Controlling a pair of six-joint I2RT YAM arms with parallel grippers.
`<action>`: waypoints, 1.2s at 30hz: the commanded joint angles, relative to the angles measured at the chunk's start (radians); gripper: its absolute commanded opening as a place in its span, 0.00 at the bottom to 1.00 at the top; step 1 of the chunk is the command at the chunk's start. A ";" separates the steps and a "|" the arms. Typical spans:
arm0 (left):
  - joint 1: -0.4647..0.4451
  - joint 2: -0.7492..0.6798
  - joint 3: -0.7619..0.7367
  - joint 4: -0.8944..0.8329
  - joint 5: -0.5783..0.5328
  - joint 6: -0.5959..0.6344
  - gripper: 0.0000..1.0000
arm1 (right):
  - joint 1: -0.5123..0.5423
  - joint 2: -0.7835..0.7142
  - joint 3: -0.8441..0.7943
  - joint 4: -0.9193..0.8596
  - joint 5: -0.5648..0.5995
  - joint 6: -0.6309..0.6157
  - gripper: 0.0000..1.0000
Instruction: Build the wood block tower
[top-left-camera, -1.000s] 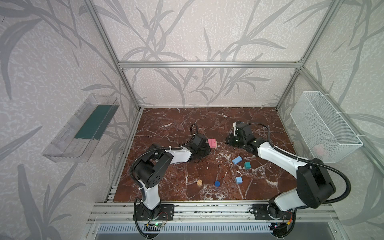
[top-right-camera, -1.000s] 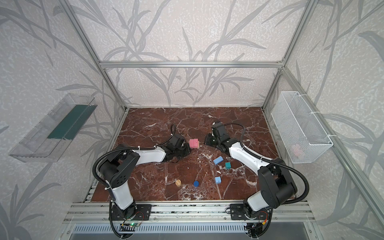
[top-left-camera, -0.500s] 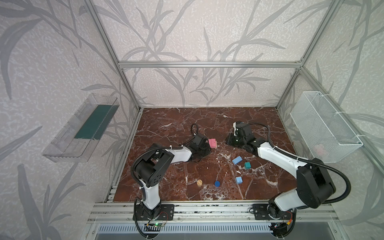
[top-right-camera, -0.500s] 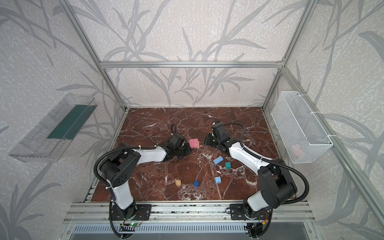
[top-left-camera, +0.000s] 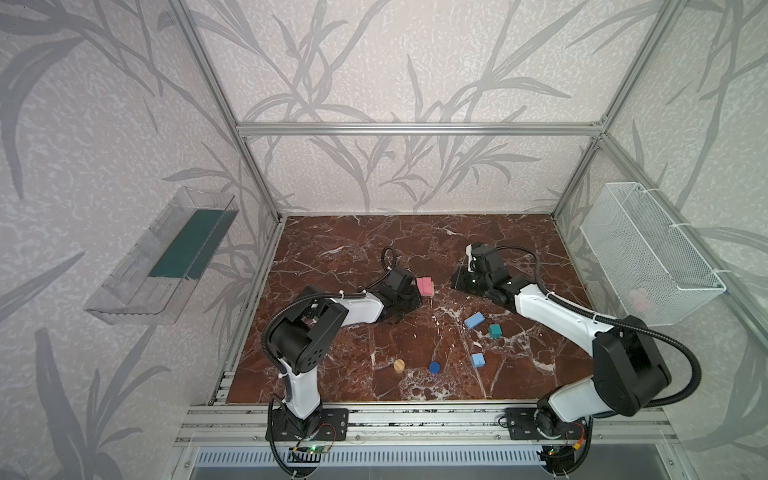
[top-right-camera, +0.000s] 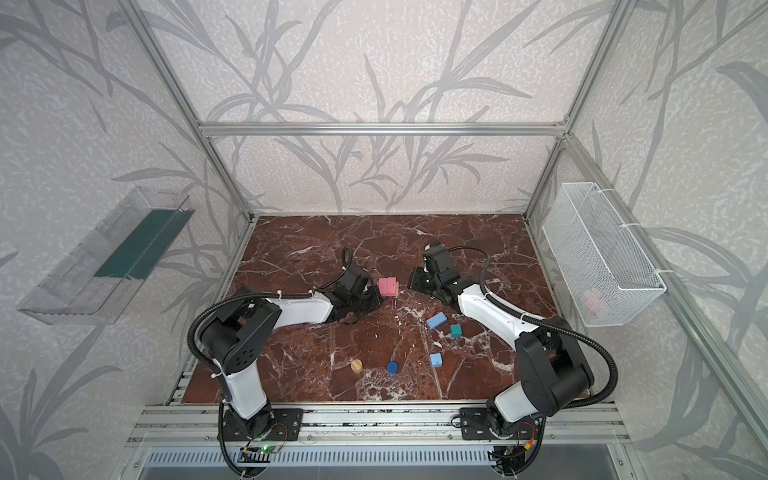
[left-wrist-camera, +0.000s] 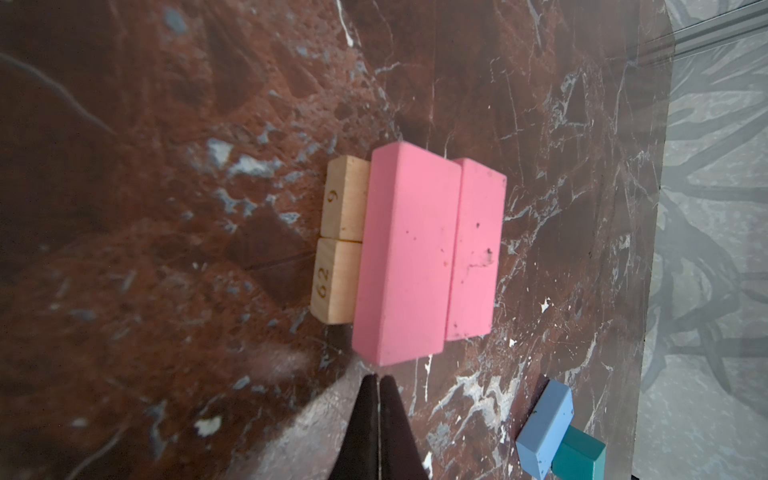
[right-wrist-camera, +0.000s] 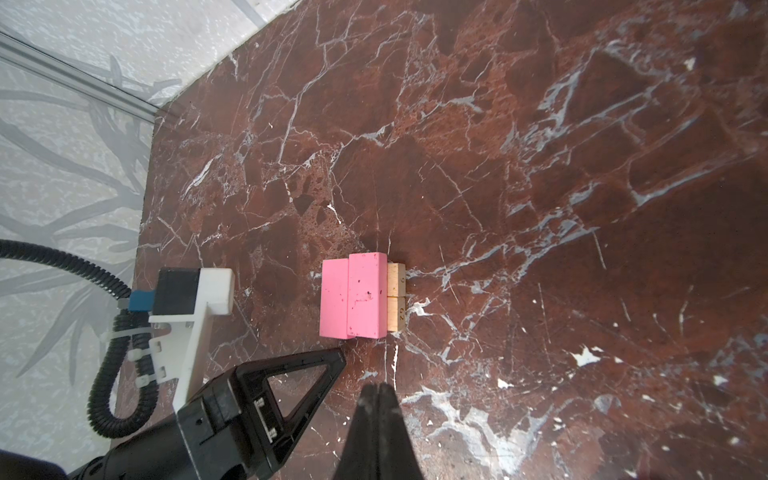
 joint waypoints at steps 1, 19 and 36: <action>0.004 0.019 0.032 -0.003 0.000 0.010 0.00 | -0.008 0.005 -0.003 0.015 -0.008 0.004 0.00; 0.007 0.029 0.034 -0.001 0.004 0.010 0.00 | -0.010 0.009 -0.001 0.014 -0.008 0.006 0.00; 0.009 0.033 0.039 -0.001 0.006 0.013 0.00 | -0.010 0.016 0.001 0.014 -0.013 0.007 0.00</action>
